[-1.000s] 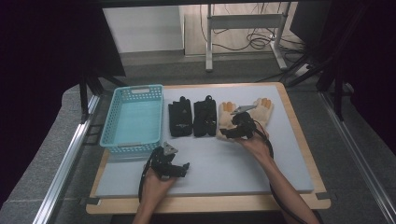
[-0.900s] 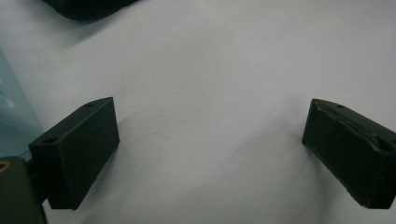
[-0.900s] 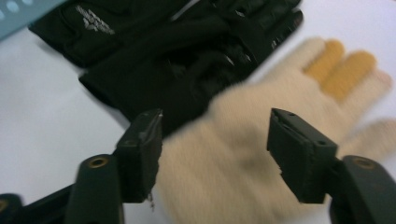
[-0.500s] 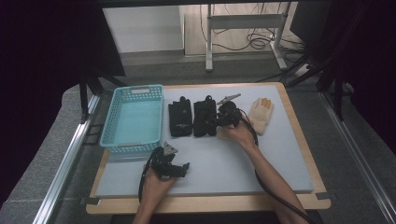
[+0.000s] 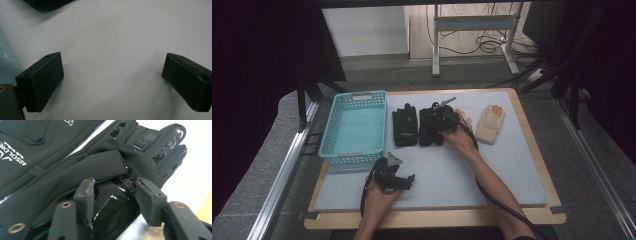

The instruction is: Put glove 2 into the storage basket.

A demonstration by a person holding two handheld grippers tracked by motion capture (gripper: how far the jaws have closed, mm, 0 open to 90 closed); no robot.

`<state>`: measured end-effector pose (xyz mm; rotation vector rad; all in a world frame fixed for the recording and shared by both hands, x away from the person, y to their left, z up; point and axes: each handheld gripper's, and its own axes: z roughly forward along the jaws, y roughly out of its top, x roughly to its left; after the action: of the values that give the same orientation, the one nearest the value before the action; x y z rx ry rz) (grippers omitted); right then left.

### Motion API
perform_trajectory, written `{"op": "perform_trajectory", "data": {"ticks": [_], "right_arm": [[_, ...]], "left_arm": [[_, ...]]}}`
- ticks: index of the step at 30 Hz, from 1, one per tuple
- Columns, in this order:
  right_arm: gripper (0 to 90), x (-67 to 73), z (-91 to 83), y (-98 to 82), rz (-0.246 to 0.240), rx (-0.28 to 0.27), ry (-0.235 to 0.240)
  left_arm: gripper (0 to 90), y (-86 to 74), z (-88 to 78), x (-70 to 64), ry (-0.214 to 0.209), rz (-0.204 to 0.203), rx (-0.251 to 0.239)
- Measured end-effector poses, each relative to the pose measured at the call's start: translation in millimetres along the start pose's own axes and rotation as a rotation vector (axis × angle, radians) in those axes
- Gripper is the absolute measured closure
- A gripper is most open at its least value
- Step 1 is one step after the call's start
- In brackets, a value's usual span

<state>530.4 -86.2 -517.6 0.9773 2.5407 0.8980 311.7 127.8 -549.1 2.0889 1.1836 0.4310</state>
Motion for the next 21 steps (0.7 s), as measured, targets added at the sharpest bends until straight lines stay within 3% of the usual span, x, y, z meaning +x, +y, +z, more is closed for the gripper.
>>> {"op": "perform_trajectory", "data": {"ticks": [2,7,15,21], "right_arm": [[64.1,-1.5,0.6,-0.8,0.034,0.005,0.044],[85.7,1.0,0.0,-1.7,0.060,0.010,0.078],[89.0,3.6,-2.7,-1.0,0.050,0.008,0.065],[89.1,5.3,-14.2,1.6,0.042,-0.028,0.051]], "left_arm": [[4.0,0.1,0.1,0.4,-0.003,-0.003,0.003],[4.0,0.1,0.1,0.2,-0.002,-0.003,0.003],[4.1,0.1,0.1,0.2,-0.001,-0.002,0.002],[4.1,0.0,0.1,0.2,-0.002,-0.002,0.002]]}}
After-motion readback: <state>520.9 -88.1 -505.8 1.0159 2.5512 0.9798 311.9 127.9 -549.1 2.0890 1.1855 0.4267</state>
